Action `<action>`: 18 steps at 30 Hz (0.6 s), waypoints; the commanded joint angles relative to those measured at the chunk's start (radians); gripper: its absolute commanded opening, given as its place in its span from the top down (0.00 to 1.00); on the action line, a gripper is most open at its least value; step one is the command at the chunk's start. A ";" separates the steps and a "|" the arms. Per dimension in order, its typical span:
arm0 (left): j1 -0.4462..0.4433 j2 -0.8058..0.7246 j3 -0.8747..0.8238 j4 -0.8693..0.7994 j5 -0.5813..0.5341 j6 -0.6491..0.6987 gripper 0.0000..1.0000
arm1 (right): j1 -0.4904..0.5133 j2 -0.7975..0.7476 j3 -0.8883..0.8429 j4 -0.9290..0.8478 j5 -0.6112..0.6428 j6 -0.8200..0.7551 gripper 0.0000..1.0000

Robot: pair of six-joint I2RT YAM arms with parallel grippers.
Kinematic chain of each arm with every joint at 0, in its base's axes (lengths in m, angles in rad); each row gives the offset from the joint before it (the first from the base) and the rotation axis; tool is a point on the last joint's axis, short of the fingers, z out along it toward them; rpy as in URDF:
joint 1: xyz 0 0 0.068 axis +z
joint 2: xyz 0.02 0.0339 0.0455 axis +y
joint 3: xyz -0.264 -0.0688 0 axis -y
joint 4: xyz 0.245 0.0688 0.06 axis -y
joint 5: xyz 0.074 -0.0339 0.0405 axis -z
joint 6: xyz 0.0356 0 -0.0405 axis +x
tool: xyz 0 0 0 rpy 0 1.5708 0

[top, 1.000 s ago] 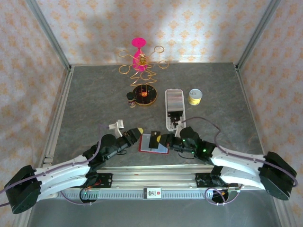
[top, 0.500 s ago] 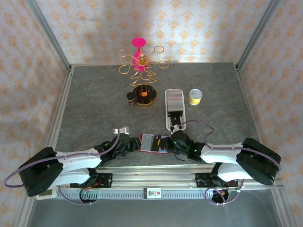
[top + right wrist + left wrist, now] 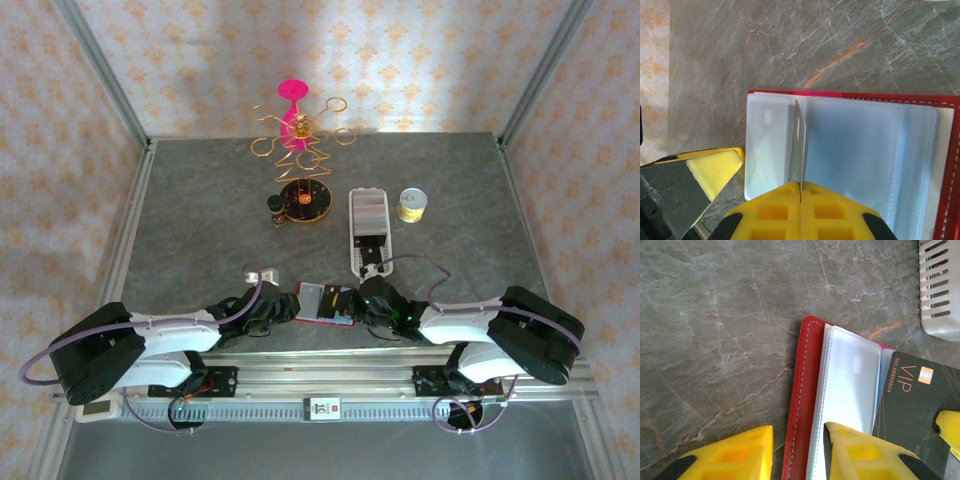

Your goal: Put the credit cards into the card holder

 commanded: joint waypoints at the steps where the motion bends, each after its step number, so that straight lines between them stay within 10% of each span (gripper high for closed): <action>1: -0.014 0.028 0.030 0.024 0.009 0.014 0.72 | 0.005 0.026 -0.004 0.026 -0.001 0.012 1.00; 18: -0.042 0.084 0.058 0.008 0.005 0.021 0.80 | 0.005 0.086 0.017 0.088 -0.074 0.059 1.00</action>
